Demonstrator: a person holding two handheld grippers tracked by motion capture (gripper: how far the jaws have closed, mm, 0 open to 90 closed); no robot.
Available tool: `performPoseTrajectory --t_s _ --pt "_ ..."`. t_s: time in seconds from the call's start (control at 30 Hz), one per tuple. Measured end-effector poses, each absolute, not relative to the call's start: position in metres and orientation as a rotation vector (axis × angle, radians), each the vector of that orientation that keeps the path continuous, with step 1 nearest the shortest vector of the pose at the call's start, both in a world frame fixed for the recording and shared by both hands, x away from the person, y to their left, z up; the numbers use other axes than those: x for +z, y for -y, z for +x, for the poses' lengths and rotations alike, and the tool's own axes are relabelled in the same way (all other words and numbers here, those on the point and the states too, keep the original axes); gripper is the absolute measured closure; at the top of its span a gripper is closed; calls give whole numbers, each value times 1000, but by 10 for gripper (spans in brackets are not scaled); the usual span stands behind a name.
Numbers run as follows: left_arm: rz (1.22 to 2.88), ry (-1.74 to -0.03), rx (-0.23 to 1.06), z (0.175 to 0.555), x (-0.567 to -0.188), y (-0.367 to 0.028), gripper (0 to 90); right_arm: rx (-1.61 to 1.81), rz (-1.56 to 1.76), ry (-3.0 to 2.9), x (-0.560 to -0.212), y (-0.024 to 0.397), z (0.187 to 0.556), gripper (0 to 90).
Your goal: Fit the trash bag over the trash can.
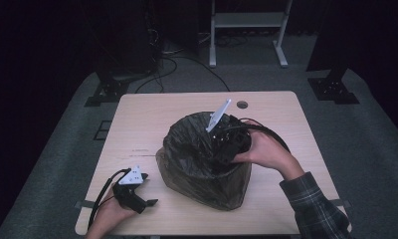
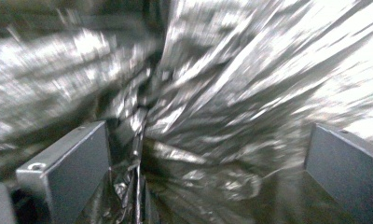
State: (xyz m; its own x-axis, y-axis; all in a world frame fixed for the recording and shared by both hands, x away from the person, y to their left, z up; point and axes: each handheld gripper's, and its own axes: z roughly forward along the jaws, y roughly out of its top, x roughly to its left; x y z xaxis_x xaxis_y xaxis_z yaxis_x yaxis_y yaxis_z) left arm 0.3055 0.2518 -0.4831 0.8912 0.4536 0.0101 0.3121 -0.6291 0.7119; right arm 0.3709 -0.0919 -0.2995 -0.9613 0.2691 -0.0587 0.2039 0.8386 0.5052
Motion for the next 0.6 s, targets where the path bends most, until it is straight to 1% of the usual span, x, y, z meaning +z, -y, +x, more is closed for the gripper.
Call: performPoseTrajectory --t_s 0.13,0.23,0.6 --pt "2299 -545 242 305 -483 -252 0 846 358 -2839 -282 87 372 0" --pt "2300 -544 242 305 -483 -252 0 880 347 -2828 -277 75 375 0" --pt "2300 -538 238 305 -483 -252 0 903 319 -2895 -296 27 389 0"
